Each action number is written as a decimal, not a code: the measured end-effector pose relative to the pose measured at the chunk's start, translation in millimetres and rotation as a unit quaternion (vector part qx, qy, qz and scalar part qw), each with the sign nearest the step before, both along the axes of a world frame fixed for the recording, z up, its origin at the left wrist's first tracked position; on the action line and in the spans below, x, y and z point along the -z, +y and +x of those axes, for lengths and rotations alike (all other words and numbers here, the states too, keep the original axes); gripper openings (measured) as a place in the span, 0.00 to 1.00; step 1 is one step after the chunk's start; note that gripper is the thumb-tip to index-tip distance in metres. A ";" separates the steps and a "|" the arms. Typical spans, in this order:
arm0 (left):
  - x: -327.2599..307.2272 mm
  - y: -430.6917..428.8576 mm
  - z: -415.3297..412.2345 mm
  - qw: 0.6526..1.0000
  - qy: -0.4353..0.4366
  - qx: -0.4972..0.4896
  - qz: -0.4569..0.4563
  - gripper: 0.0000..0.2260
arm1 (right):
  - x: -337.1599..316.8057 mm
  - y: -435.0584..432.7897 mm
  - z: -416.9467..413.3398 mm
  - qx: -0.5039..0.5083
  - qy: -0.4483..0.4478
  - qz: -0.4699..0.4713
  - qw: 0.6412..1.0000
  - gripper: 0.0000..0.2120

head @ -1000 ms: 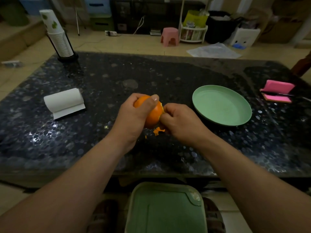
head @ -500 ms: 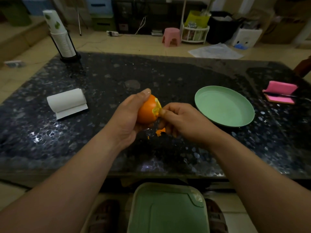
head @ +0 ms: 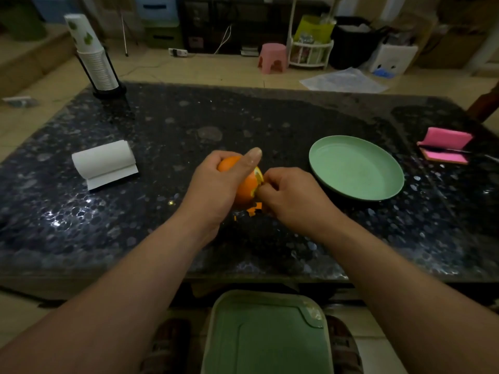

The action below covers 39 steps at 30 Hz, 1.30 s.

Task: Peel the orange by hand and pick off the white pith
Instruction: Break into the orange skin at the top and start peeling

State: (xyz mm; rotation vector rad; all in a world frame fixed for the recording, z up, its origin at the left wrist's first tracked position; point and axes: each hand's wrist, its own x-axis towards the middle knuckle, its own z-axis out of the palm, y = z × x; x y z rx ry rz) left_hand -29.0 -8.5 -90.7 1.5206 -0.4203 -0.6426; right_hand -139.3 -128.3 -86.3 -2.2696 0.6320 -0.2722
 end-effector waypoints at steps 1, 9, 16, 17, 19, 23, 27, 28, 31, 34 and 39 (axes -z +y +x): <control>-0.1 -0.3 0.4 1.000 0.013 -0.005 -0.005 0.22 | 0.8 0.5 -0.8 -0.003 -0.004 0.000 1.000 0.10; -10.9 8.1 10.8 0.975 0.212 0.033 -0.056 0.18 | 17.9 -25.4 3.8 0.023 -0.042 0.139 0.989 0.11; 7.3 10.2 19.7 0.973 0.232 0.009 -0.011 0.31 | 46.0 -21.0 19.0 -0.010 0.066 -0.100 0.993 0.13; 8.7 10.2 20.6 0.973 0.233 0.009 -0.006 0.31 | 43.4 -20.6 19.1 -0.003 0.048 -0.102 0.994 0.12; 9.6 9.4 22.0 0.972 0.236 0.007 -0.001 0.29 | 34.7 -19.7 16.2 0.009 0.000 -0.073 0.997 0.09; 7.8 7.6 23.6 0.975 0.221 0.013 0.018 0.19 | 10.8 -11.8 3.8 -0.023 -0.075 0.031 0.996 0.08; 7.0 4.6 19.5 0.980 0.190 0.038 0.041 0.20 | 4.1 -8.3 -4.4 -0.028 -0.052 0.016 0.998 0.09; 6.6 4.0 18.1 0.981 0.184 0.040 0.045 0.20 | 3.9 -8.8 -5.6 -0.024 -0.053 0.010 0.998 0.09; 7.1 3.2 16.3 0.984 0.166 0.041 0.049 0.22 | 1.5 -9.2 -9.5 -0.030 -0.054 -0.011 0.998 0.07; 6.8 2.8 15.3 0.985 0.157 0.044 0.048 0.24 | 0.4 -8.9 -12.0 -0.039 -0.042 -0.062 0.996 0.08; 6.3 1.5 8.9 0.986 0.148 0.059 0.052 0.25 | 3.0 -6.3 -11.1 -0.031 -0.065 -0.145 0.987 0.06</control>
